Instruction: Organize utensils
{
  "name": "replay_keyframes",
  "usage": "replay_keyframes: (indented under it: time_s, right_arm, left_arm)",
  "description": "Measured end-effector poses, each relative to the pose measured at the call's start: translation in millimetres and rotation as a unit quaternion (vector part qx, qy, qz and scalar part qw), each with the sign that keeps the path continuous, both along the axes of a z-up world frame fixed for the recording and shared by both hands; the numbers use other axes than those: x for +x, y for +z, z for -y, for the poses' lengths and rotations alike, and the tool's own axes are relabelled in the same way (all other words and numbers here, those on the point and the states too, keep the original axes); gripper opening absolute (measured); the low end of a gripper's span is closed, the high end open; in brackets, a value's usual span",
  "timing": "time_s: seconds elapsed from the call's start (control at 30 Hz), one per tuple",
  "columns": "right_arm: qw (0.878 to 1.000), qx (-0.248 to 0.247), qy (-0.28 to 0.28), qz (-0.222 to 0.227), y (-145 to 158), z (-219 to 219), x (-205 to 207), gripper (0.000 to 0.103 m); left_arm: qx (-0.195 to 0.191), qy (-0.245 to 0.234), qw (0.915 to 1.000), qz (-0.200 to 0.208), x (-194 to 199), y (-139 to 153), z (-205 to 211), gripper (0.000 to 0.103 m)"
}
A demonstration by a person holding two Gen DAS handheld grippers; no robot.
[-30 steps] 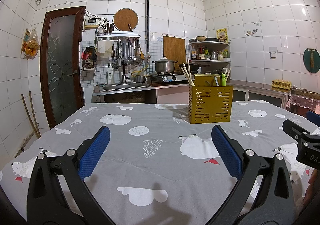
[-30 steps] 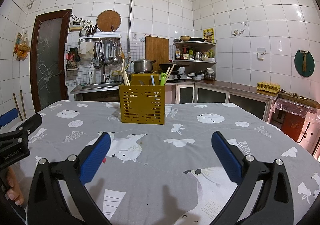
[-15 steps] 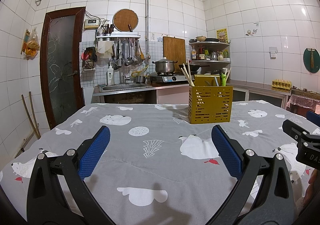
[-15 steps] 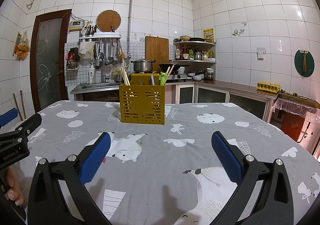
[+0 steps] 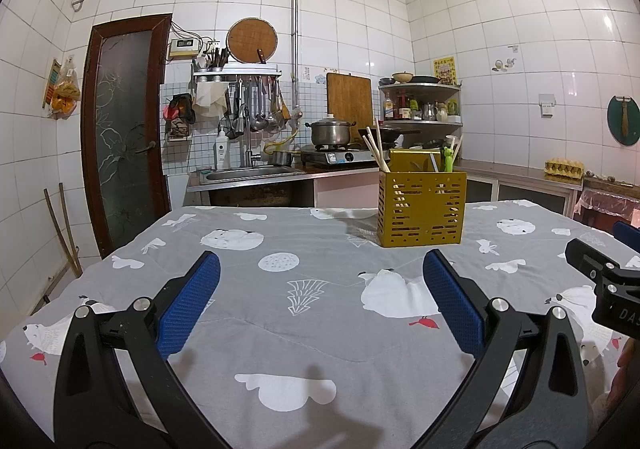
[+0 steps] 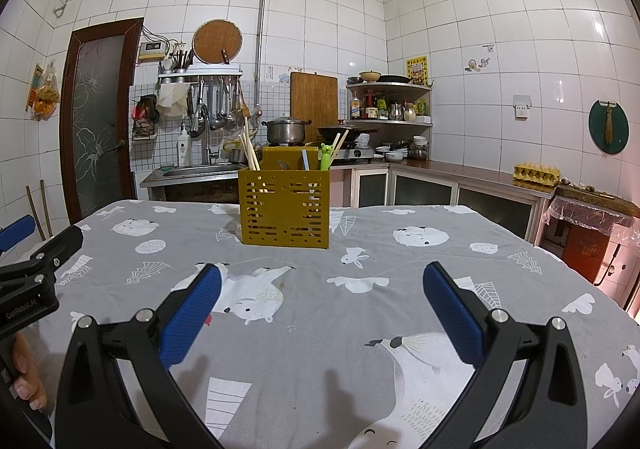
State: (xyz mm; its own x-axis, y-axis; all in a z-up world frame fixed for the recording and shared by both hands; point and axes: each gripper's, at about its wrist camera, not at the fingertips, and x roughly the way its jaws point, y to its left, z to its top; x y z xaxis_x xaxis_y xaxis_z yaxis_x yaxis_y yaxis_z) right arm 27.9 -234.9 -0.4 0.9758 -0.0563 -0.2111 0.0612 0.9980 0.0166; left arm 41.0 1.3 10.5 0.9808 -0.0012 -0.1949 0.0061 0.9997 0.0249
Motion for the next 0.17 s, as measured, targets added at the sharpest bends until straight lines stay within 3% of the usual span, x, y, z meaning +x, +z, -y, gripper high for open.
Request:
replay_keyframes:
  time_s: [0.17]
  right_arm:
    - [1.000, 0.000, 0.000, 0.000, -0.1, -0.2, -0.1, 0.099]
  left_arm:
    - [0.000, 0.000, 1.0000, 0.001, 0.8, 1.5, -2.1, 0.098]
